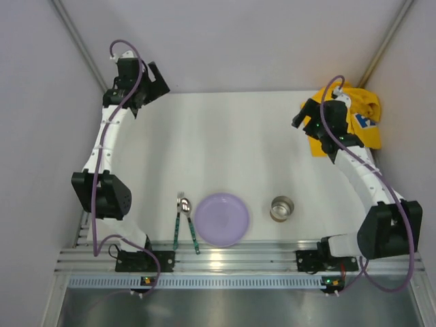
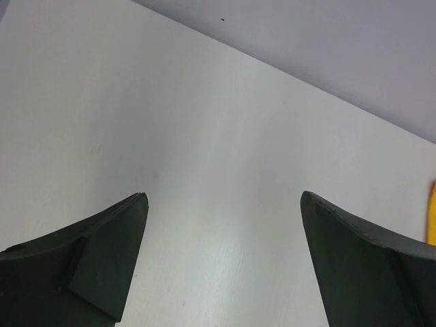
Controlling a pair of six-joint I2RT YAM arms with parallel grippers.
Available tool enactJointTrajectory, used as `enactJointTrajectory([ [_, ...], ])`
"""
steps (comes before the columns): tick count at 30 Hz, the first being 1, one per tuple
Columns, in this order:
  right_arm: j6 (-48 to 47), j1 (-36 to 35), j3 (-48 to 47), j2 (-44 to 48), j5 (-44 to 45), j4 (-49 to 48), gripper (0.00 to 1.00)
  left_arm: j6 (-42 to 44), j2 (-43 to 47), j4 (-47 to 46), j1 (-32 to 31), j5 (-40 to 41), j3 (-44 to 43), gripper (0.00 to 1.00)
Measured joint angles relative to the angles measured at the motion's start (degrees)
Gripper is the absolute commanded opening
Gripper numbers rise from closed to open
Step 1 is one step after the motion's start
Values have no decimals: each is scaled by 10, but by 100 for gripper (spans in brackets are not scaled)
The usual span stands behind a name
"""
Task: Set the dinner table for one person
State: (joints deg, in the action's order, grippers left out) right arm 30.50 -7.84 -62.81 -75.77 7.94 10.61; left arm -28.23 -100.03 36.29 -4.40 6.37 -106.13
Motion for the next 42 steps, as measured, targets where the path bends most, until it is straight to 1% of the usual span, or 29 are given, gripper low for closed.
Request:
enactJointTrajectory([
  [2,13,21,0,-24,-21,52,100,-12,0,9,0,-21,-8,99],
  [4,25,65,-8,-38,-46,82,100,-21,0,9,0,-49,-8,99],
  [8,43,155,-84,-84,-70,113,100,-22,0,10,-20,-65,9,99],
  [11,55,205,-161,-143,-75,122,100,-9,-2,24,-66,-56,21,99],
  [13,60,223,-200,-186,-76,134,100,0,-3,26,-104,-48,31,99],
  [17,69,233,-287,-296,-60,206,100,9,-4,26,-161,-48,70,99],
  [22,77,232,-310,-399,-36,289,100,14,-19,28,-166,-48,85,99],
  [26,83,233,-310,-443,-13,343,100,17,-28,28,-163,-46,89,99],
  [30,87,233,-319,-460,2,366,99,20,-37,28,-163,-46,92,99],
  [31,87,233,-324,-464,3,368,98,21,-38,28,-163,-46,93,99],
  [34,90,233,-343,-479,6,378,84,24,-42,28,-163,-46,94,99],
  [35,91,233,-353,-485,6,382,71,25,-44,27,-163,-46,94,99],
  [37,93,231,-368,-496,6,387,53,27,-45,28,-163,-46,96,99],
  [38,95,229,-378,-502,6,387,33,29,-45,28,-163,-46,97,99],
  [40,96,228,-389,-509,2,380,15,31,-45,28,-163,-43,99,99],
  [41,99,227,-394,-513,-1,375,0,32,-45,28,-163,-41,99,99],
  [42,99,225,-397,-515,-4,369,0,34,-45,28,-163,-39,99,99],
])
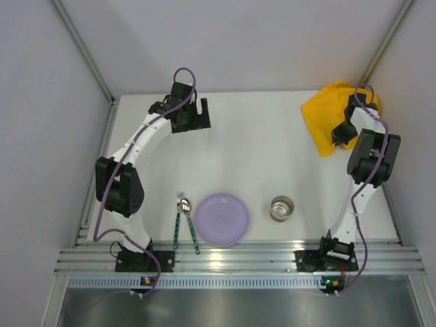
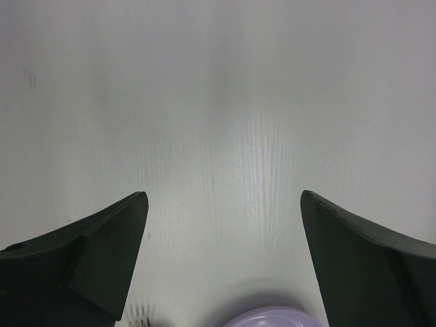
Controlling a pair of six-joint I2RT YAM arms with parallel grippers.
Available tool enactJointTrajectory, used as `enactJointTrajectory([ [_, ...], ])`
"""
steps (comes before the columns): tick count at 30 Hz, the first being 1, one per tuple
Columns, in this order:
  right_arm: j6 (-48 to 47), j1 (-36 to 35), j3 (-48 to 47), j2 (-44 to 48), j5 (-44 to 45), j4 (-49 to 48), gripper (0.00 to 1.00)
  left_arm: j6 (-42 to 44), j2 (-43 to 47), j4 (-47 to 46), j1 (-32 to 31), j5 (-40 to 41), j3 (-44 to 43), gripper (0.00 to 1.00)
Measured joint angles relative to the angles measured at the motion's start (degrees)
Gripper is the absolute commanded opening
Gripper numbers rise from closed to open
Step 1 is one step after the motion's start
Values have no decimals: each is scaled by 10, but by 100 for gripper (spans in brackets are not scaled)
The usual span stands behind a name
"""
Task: Set the dinner table for one person
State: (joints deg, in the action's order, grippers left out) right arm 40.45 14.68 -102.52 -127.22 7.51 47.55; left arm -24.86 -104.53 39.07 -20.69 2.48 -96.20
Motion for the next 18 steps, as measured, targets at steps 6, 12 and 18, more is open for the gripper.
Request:
enactJointTrajectory([
  [6,16,-24,-3,-3,-29,-26,0,10,0,0,0,14,0,99],
  [12,88,-157,24,10,-143,-119,17,24,10,2,0,45,0,99],
  [18,234,-340,-123,-63,-348,-339,100,29,28,5,4,66,0,99],
])
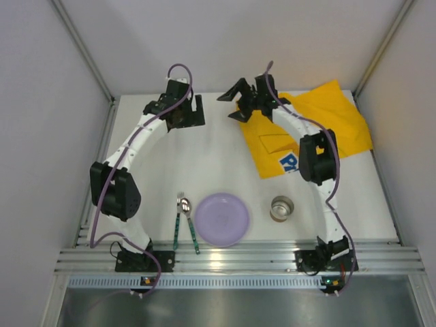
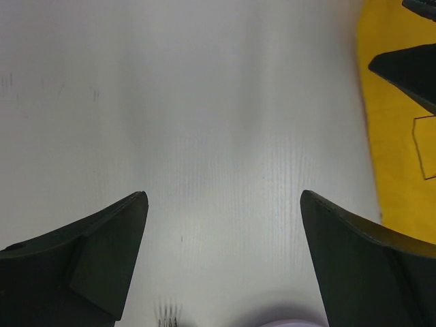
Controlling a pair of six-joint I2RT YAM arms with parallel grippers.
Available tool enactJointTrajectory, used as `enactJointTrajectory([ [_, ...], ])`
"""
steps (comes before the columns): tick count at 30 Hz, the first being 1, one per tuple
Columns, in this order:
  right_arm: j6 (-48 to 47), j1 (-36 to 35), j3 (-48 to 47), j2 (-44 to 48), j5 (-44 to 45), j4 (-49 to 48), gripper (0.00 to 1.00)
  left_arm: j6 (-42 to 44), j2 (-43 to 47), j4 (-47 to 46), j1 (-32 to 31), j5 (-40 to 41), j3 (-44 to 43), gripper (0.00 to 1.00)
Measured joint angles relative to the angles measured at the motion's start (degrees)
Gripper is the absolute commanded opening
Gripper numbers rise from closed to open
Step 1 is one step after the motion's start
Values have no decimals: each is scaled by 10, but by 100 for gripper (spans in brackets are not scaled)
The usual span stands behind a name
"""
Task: Set the dinner table for one person
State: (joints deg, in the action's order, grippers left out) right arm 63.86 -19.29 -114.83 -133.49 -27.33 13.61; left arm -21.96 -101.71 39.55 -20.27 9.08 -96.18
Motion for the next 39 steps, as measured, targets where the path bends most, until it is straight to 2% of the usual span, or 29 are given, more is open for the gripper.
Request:
enactJointTrajectory([
  [3,27,-36,-16,7,-54,-66,100,-1,1,0,3,-1,0,99],
  [6,23,-19,81,82,-76,-93,100,-4,1,-4,3,-14,8,99],
  [12,-19,114,360,299,-84,-108,100,-13,-34,-21,-23,-60,33,97],
  [16,-61,181,475,412,-79,-87,100,-24,-127,-36,-62,-102,7,94],
  [23,-129,216,558,556,-89,-16,100,-49,-254,-41,-82,-164,-53,88],
  [26,-149,234,583,599,-89,5,100,-59,-275,-66,-79,-180,-89,84],
  [27,-155,238,592,611,-89,12,100,-63,-284,-73,-78,-188,-96,78],
  [29,-167,243,609,624,-89,24,100,-75,-297,-84,-76,-203,-104,74],
  [30,-172,245,616,629,-89,28,100,-79,-300,-90,-75,-209,-108,67],
  [32,-180,249,631,633,-90,40,100,-89,-311,-99,-75,-219,-115,60],
  [33,-184,251,636,633,-90,47,100,-95,-317,-101,-76,-222,-122,44],
  [35,-190,255,642,633,-90,59,100,-101,-327,-105,-78,-225,-129,25],
  [36,-193,256,642,633,-90,64,100,-105,-333,-107,-79,-232,-132,5],
  [37,-196,257,642,633,-90,67,100,-108,-337,-108,-80,-230,-135,0],
  [39,-203,258,642,633,-90,72,100,-108,-339,-109,-81,-233,-136,0],
])
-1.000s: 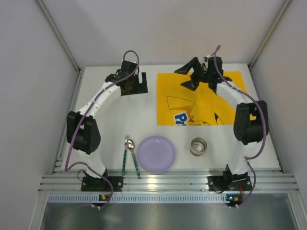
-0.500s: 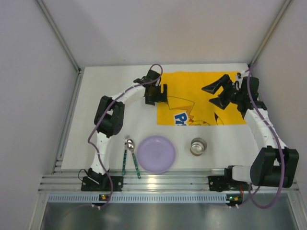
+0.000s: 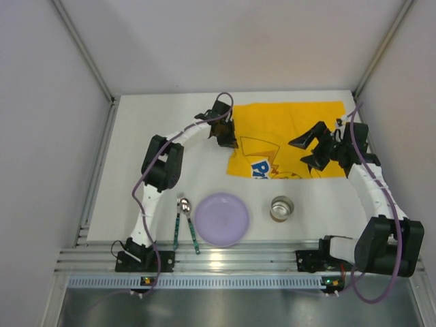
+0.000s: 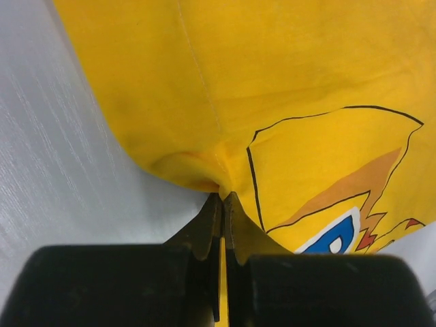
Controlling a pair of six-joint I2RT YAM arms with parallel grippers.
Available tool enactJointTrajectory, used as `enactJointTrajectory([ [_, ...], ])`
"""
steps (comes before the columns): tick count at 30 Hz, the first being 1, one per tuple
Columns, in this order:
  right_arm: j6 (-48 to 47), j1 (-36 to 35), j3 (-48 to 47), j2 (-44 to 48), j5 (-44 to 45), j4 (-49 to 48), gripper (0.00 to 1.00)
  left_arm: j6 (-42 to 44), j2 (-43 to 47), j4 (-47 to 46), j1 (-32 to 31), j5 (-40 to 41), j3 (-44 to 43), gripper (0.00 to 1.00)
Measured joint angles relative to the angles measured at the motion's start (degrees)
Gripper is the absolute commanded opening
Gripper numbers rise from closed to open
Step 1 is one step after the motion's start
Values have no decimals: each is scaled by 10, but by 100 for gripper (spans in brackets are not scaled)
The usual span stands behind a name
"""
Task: Set the dinner table for one person
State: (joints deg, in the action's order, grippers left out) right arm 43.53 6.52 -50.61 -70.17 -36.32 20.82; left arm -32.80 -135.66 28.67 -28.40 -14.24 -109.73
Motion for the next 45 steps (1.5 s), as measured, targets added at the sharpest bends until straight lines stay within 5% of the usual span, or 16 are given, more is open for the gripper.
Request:
enactJointTrajectory([
  [4,-10,2,0,-1,0,4,100,-2,8,-5,8,-4,15,0],
  [8,-19,6,-1,-8,0,9,100,2,79,-13,49,-3,122,0],
  [17,-30,8,-1,-24,0,16,100,86,183,27,251,42,219,0],
  [31,-83,8,-1,9,52,104,100,90,265,52,240,71,353,0],
  [33,-94,8,-1,28,63,126,100,87,270,61,240,79,360,18],
  [34,-98,8,-1,37,67,138,100,88,271,62,240,84,360,45],
  [35,-102,7,0,49,74,153,100,89,272,63,240,90,360,97],
  [42,-108,-36,66,190,131,249,94,89,284,71,241,130,351,99],
  [45,-108,-76,82,213,161,286,82,92,283,82,241,141,319,99],
])
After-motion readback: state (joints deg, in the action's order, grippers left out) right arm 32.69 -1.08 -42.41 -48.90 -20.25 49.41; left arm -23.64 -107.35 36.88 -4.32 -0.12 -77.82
